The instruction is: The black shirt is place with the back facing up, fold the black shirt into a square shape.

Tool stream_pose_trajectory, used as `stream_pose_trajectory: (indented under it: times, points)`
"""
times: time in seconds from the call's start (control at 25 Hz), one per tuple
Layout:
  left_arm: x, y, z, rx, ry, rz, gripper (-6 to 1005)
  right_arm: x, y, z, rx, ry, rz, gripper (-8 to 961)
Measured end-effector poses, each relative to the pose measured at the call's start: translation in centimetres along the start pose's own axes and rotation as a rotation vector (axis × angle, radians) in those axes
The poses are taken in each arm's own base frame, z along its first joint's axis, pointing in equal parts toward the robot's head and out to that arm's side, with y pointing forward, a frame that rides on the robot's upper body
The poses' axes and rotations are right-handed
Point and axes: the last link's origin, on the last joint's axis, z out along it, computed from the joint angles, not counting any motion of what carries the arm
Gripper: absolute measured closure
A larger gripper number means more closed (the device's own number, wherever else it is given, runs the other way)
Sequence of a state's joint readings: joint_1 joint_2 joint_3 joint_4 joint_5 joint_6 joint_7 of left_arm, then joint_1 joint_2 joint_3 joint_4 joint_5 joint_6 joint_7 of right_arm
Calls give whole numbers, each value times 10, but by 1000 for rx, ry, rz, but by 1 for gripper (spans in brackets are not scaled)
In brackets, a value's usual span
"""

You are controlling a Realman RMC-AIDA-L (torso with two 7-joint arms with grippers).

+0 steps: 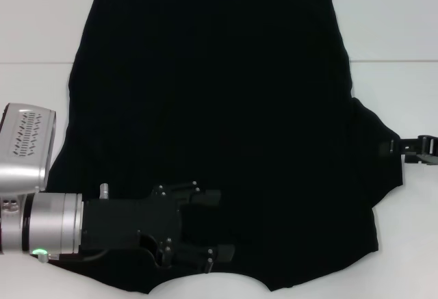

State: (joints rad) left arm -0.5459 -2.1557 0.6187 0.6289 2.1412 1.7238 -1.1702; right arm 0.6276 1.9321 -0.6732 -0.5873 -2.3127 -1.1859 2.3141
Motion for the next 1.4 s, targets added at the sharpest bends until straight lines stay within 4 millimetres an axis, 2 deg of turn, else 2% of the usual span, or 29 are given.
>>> stream_pose_trajectory:
  times: [0.2, 0.84, 1.2, 1.4]
  points:
    - [1, -1, -1, 0, -2, 2, 50, 2, 4, 6, -2, 22, -2, 138]
    - [1, -2, 0, 2, -3, 1, 51, 12, -2, 5, 16, 46, 10, 193]
    - [2, -3, -2, 8, 0, 4, 51, 15, 7, 15, 1, 63, -8, 217]
    - [3, -4, -3, 12, 0, 6, 50, 15, 6, 17, 10, 45, 7, 318]
